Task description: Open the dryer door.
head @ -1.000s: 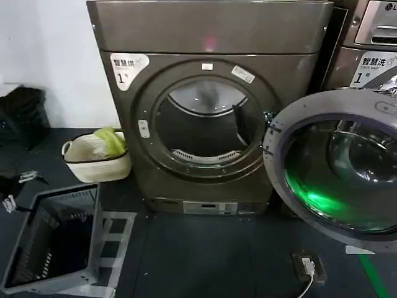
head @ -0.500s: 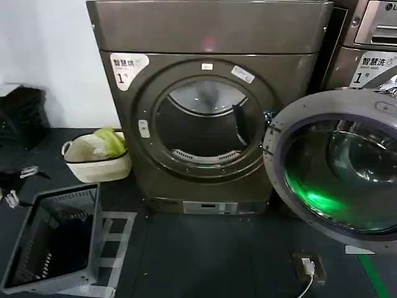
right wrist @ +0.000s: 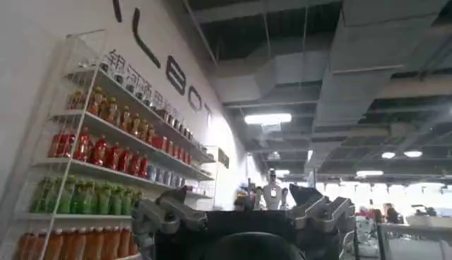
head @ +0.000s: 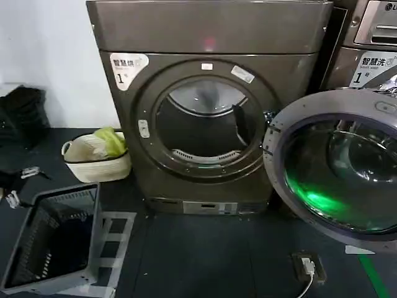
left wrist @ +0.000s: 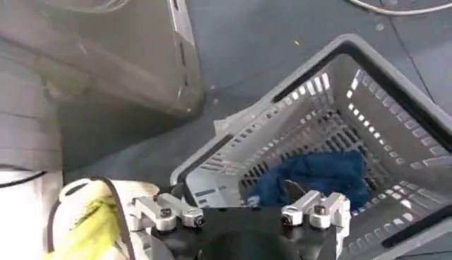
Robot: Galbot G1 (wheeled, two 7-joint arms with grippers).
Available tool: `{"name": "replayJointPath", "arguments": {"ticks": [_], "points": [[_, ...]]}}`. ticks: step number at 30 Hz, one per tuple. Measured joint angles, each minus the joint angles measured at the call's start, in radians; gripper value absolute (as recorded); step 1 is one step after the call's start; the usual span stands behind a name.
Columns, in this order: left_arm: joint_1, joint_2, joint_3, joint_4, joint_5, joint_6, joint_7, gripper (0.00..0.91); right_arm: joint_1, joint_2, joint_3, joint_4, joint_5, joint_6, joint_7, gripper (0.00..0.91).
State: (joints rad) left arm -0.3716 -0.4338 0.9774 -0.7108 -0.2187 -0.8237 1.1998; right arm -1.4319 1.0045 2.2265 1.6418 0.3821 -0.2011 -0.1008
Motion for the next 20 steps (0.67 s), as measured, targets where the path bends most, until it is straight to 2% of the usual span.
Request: {"name": "replayJointPath", "arguments": {"ticks": [20], "points": [[-0.011, 0.001, 0.0, -0.004, -0.016, 0.0, 0.045, 0.907, -0.007, -0.007, 0.006, -0.007, 0.001, 0.0, 0.0, 0.907]]}}
